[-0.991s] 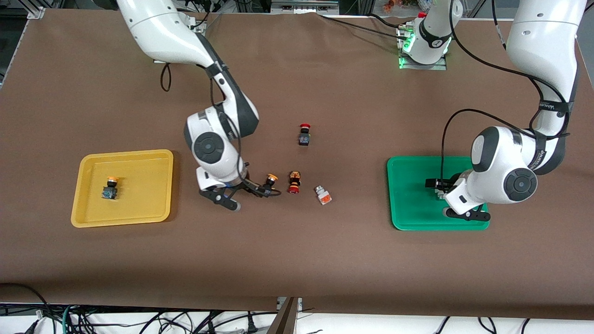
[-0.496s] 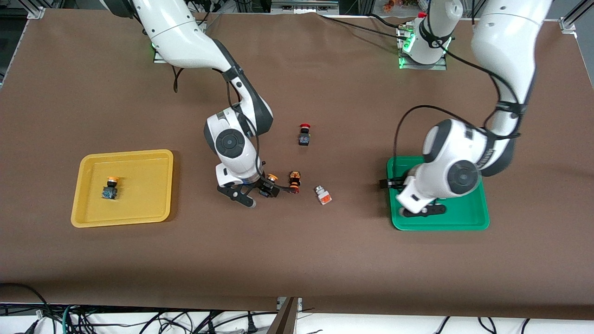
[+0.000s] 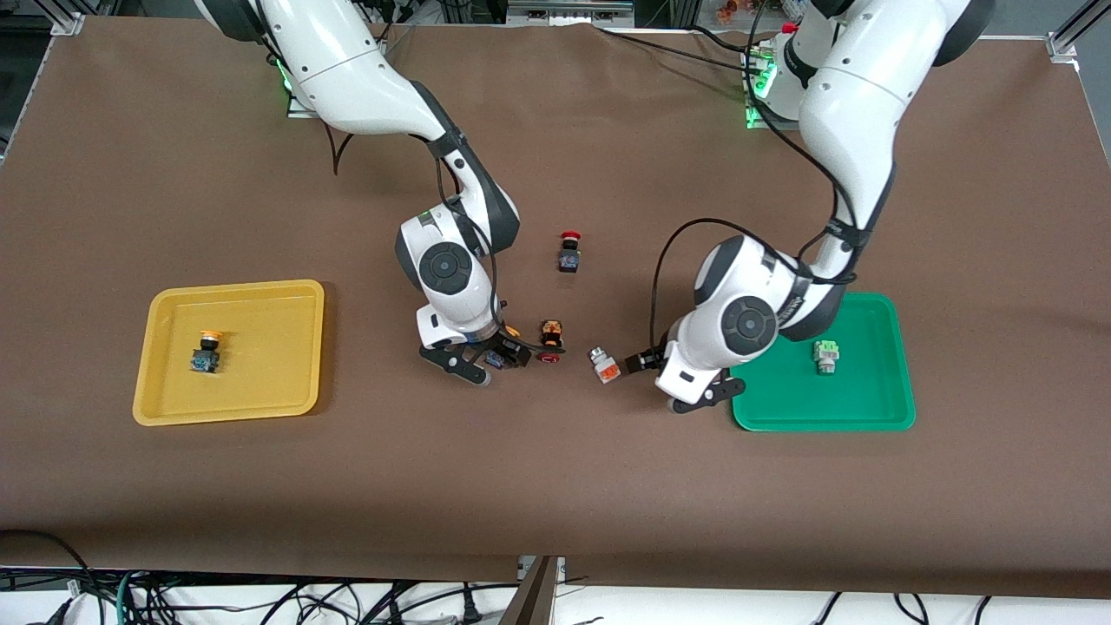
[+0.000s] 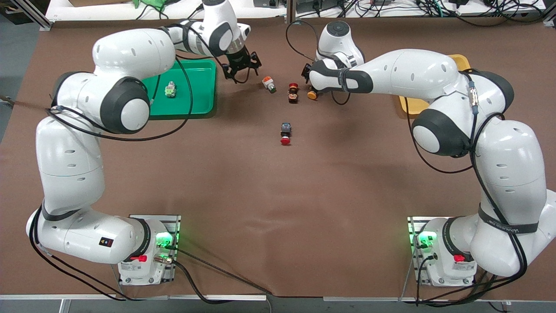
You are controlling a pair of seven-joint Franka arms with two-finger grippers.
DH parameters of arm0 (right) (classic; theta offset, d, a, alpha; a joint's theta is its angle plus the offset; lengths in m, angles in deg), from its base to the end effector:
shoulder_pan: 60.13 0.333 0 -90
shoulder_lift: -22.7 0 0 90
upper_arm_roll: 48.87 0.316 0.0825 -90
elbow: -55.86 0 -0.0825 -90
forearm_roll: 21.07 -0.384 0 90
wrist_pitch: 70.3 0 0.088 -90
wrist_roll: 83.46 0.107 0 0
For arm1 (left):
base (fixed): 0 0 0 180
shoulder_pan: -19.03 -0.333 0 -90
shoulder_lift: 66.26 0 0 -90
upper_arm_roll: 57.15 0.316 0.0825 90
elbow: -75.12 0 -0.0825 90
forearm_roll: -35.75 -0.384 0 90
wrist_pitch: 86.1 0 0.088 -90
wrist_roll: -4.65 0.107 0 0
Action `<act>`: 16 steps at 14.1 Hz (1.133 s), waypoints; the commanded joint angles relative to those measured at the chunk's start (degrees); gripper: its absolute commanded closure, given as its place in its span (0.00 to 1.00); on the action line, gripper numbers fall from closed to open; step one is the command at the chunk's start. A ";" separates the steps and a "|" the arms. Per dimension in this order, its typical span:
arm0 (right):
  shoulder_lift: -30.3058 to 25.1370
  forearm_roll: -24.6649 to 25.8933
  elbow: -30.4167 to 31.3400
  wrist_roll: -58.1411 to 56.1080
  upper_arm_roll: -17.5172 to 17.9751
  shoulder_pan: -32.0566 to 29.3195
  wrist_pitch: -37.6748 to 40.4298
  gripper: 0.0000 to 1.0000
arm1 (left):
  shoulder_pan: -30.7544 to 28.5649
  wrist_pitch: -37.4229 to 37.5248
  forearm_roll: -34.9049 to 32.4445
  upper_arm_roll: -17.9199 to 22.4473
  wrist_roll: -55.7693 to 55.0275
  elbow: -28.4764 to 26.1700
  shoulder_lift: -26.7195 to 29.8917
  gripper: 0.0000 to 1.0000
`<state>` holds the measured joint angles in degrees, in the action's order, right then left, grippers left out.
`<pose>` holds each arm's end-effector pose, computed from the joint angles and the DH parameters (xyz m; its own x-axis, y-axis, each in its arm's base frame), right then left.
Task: Place green and yellow buttons in trays
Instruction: 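Grasp another yellow button with the right gripper while the left gripper grasps white, then carry the yellow button with the right gripper while the left gripper lifts white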
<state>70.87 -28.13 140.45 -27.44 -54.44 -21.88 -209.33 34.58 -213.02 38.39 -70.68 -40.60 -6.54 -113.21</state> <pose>0.6054 0.4043 0.1875 0.8941 -0.4452 0.0483 -0.4388 -0.8925 -0.1046 0.6489 -0.3250 0.2159 0.9196 0.3582 -0.1611 0.3797 -0.9158 0.1310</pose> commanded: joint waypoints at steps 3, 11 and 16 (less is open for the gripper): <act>0.96 0.38 -1.61 -0.03 -0.67 0.59 -0.01 0.91 | 5.09 -6.23 1.14 0.79 -10.54 3.00 -3.49 0.00; -8.08 -0.05 -1.70 -24.94 -1.19 -11.34 17.80 0.99 | 6.86 -7.47 0.35 1.31 -13.02 4.32 -5.78 0.36; -9.24 0.12 -0.65 -50.52 -10.22 -16.81 28.20 0.97 | 6.69 -7.47 -0.52 1.32 -12.58 4.32 -5.69 0.85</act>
<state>62.01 -28.06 137.96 -70.12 -61.20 -38.90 -182.46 40.56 -220.89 38.34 -70.06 -53.79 -4.39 -117.75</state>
